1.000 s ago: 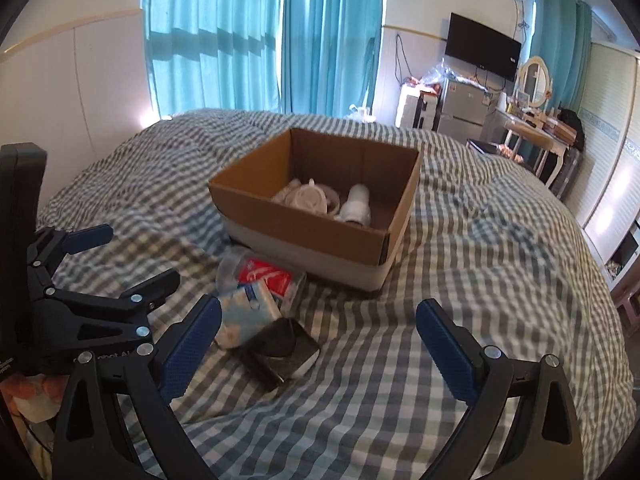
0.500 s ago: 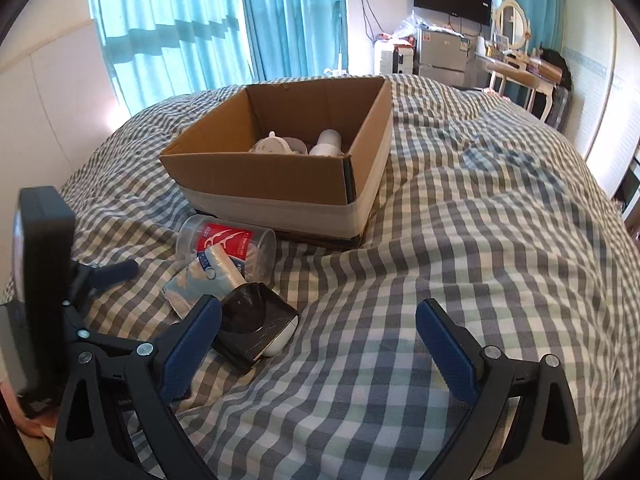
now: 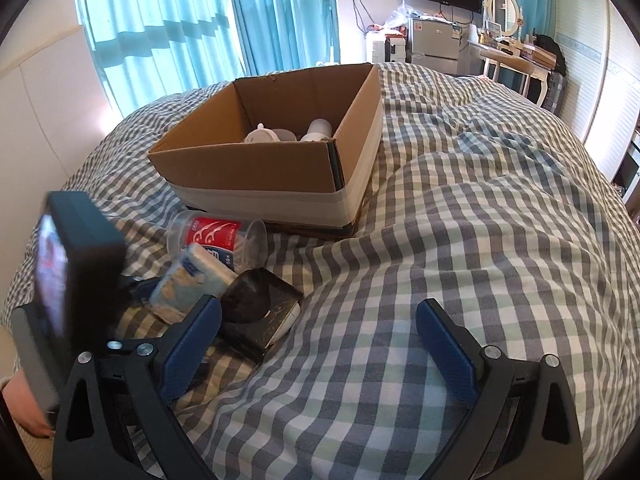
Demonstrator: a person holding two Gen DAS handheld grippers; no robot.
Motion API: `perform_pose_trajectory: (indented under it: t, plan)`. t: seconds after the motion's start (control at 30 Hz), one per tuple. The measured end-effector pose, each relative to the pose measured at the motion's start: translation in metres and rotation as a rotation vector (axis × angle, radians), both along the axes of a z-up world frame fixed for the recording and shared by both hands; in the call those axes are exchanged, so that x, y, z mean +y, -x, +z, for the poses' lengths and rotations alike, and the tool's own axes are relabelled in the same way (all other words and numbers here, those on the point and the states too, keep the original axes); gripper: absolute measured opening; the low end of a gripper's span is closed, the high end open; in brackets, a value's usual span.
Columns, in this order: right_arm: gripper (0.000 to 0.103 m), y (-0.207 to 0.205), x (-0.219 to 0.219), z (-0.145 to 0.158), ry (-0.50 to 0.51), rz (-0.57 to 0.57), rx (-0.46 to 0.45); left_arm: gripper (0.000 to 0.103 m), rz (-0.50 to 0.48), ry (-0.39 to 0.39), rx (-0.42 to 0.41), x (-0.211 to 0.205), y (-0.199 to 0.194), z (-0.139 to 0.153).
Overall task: Organize objects
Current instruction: 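Grasp the blue-and-white tissue packet with the left tool, then grasp the black case holding the white earbud case with the right tool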
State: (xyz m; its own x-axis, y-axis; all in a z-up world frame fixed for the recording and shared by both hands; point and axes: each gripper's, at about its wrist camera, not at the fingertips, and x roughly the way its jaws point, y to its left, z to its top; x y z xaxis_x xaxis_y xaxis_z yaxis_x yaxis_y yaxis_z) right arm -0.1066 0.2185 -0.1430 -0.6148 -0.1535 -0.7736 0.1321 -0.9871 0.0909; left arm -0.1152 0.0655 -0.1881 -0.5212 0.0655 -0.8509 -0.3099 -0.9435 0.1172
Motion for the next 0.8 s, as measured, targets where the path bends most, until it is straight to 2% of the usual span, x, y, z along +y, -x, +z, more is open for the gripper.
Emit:
perform_pose_trajectory:
  t: [0.17, 0.3, 0.53, 0.8]
  plan:
    - [0.098, 0.003, -0.007, -0.003, -0.026, 0.02, -0.01, 0.051, 0.092, -0.102, 0.052, -0.033, -0.015, 0.032]
    - [0.098, 0.006, -0.027, -0.008, -0.098, 0.085, -0.028, 0.051, 0.151, -0.118, 0.076, -0.057, -0.014, 0.049]
    - [0.098, 0.03, -0.077, -0.037, -0.247, 0.204, -0.121, 0.051, 0.188, -0.135, 0.097, -0.082, -0.007, 0.053]
    - [0.096, 0.054, -0.089, -0.075, -0.346, 0.206, -0.238, 0.051, 0.188, -0.186, 0.05, -0.09, -0.008, 0.042]
